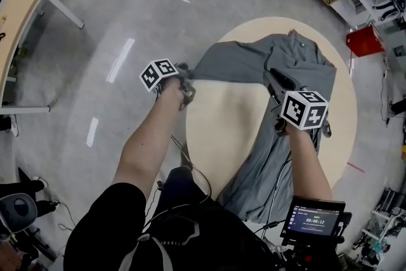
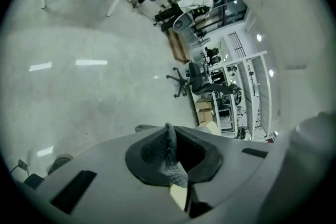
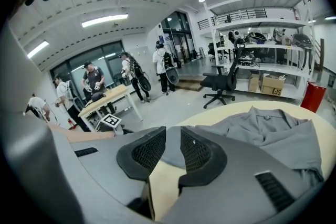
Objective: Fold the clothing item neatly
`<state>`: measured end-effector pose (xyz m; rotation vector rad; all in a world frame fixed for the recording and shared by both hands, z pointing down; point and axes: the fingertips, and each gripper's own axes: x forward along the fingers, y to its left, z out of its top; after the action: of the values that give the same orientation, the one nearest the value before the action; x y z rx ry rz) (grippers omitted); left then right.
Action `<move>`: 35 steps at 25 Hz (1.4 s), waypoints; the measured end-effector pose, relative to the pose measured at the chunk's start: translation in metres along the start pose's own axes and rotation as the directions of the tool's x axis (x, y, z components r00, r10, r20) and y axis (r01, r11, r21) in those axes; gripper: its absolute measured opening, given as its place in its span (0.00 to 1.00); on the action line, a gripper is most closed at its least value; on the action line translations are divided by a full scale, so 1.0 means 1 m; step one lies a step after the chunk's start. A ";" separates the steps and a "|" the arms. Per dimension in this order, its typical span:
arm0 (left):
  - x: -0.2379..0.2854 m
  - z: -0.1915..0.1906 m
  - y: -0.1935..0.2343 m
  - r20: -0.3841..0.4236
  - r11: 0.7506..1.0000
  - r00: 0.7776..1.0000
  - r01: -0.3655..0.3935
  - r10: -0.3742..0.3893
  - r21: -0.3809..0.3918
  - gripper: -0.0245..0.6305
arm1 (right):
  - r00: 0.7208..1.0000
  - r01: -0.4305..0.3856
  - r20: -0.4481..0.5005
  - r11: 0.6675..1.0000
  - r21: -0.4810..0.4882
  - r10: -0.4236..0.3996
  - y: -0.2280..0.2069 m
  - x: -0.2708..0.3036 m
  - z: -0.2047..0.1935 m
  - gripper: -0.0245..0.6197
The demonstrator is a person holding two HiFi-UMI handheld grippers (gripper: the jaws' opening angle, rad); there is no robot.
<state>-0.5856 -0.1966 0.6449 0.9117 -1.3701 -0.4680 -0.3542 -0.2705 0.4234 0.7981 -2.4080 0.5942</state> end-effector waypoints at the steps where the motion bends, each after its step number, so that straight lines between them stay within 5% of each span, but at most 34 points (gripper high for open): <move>1: -0.007 0.006 -0.008 0.033 1.000 0.999 0.026 -0.026 0.013 0.05 | 1.000 0.000 0.005 1.000 -0.003 0.000 0.000 -0.004 0.002 0.15; 5: -0.038 0.029 -0.062 0.166 0.980 0.968 0.175 -0.188 0.090 0.05 | 0.999 0.004 0.044 1.000 -0.001 -0.004 -0.002 -0.018 0.019 0.15; 9: -0.051 0.033 -0.129 0.212 0.942 0.926 0.274 -0.313 0.193 0.05 | 0.996 0.021 0.083 0.999 0.031 -0.023 -0.016 -0.035 0.028 0.15; 15: -0.062 0.036 -0.210 0.321 0.908 0.862 0.307 -0.393 0.285 0.05 | 0.982 0.059 0.173 0.994 0.097 -0.075 -0.073 -0.087 0.021 0.15; 22: -0.042 -0.027 -0.309 0.275 0.815 0.822 0.338 -0.499 0.470 0.05 | 0.964 0.094 0.230 0.982 0.162 -0.130 -0.157 -0.148 -0.014 0.15; 25: -0.016 -0.087 -0.369 0.216 0.748 0.820 0.332 -0.530 0.574 0.05 | 0.961 0.089 0.241 0.978 0.188 -0.134 -0.208 -0.184 -0.034 0.15; 30: 0.044 -0.210 -0.436 0.074 0.620 0.852 0.315 -0.518 0.718 0.05 | 0.950 0.096 0.265 0.961 0.260 -0.166 -0.292 -0.239 -0.064 0.15; 32: 0.068 -0.255 -0.449 0.015 0.553 0.864 0.309 -0.503 0.774 0.05 | 0.948 0.096 0.266 0.954 0.283 -0.175 -0.315 -0.251 -0.078 0.15; 35: 0.108 -0.322 -0.462 -0.091 0.420 0.881 0.309 -0.464 0.853 0.05 | 0.944 0.093 0.272 0.943 0.320 -0.186 -0.344 -0.263 -0.101 0.15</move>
<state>-0.1575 -0.4623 0.3712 2.1128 -1.5370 -0.1682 0.0822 -0.3580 0.4229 1.2614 -2.5306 0.8518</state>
